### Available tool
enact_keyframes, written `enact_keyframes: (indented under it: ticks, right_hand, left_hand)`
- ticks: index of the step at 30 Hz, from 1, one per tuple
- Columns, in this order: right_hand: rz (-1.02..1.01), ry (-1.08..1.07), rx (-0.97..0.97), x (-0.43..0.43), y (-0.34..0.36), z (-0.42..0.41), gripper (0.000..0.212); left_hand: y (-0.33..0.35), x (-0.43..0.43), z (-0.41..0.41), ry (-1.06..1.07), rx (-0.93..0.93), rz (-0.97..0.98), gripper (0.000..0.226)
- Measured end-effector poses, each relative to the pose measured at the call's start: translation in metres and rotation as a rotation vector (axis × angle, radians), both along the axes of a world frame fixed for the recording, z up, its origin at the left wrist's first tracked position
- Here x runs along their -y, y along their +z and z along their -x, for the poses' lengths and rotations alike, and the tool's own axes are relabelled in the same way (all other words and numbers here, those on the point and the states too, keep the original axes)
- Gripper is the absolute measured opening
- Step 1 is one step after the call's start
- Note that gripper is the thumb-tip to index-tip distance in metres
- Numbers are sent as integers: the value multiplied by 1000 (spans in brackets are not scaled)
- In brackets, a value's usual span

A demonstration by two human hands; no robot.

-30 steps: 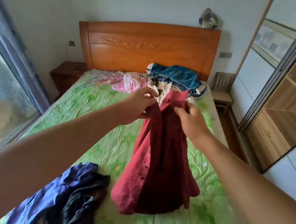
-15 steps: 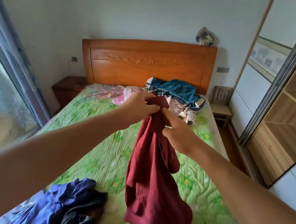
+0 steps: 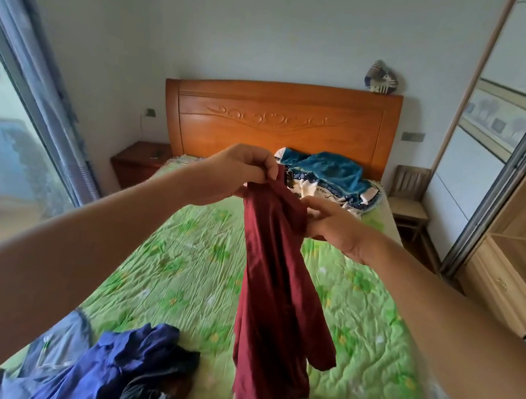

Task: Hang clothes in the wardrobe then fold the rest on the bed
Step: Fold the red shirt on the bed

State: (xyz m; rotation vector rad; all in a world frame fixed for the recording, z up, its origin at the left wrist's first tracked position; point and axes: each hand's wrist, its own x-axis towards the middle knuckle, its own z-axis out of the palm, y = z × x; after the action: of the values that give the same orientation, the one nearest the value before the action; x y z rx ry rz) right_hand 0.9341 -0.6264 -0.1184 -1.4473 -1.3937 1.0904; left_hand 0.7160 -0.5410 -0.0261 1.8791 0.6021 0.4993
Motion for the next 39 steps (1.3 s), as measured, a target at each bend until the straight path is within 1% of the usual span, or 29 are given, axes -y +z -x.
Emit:
enact_keyframes:
  ticks: [2,4,6,8,10,11,12,13,14,16,18,19,21,24,28,31,34,35,36,39]
  right_hand:
    - [59,82,-42,2,0,2,48]
    - [88,152,46,4,-1,8,54]
    - [113,190,189,5,-5,16,55]
    - [101,194,384,6,-11,21,46]
    - [35,135,636,9,-10,15,32]
    - [-12,76,732,11,-5,9,26]
    - [-62,4,786,13,2,0,24]
    - [-118,-77,782,16,11,-9,24]
    - [-184,-162,714,19,21,-18,23]
    - [-333,-301,496,24,43,-26,25]
    - [-438,-348,309,26,63,-22,26]
    - [-472,-349,272,27,72,-17,23]
    - [-505,-344,303,28,83,-8,19]
    - [-486,-347,402,36,83,-5,17]
    - [-594,-423,449,49,80,-5,25]
    - [-690,-466,392,62,82,-2,36]
    - [-729,-463,285,78,85,7,55]
    - [-732,-471,241,84,86,11,57]
    - [-723,-485,198,90,87,14,54]
    - [-675,-519,148,107,89,25,29]
  left_hand:
    - [1,-1,4,-6,22,4,45]
    - [1,-4,7,-4,42,-13,44]
    - [1,-6,9,5,63,-23,39]
    - [3,-7,11,21,60,-58,33]
    - [4,-10,15,48,9,-162,32]
    - [4,-12,19,69,-28,-229,33]
    - [4,-15,23,101,-61,-286,34]
    - [2,-19,29,138,-85,-325,36]
    - [1,-22,34,173,-95,-347,38]
    - [-1,-26,41,221,-90,-380,38]
    - [0,-25,39,286,-29,-409,36]
    - [2,-24,36,327,30,-412,37]
    - [6,-21,31,384,139,-418,40]
    - [6,-16,31,411,146,-461,40]
    - [6,-2,32,419,196,-517,39]
    - [7,12,29,441,277,-533,39]
    - [5,31,30,436,395,-477,39]
    - [4,38,32,428,429,-452,41]
    - [3,45,35,426,445,-436,43]
    - [3,63,48,457,441,-433,41]
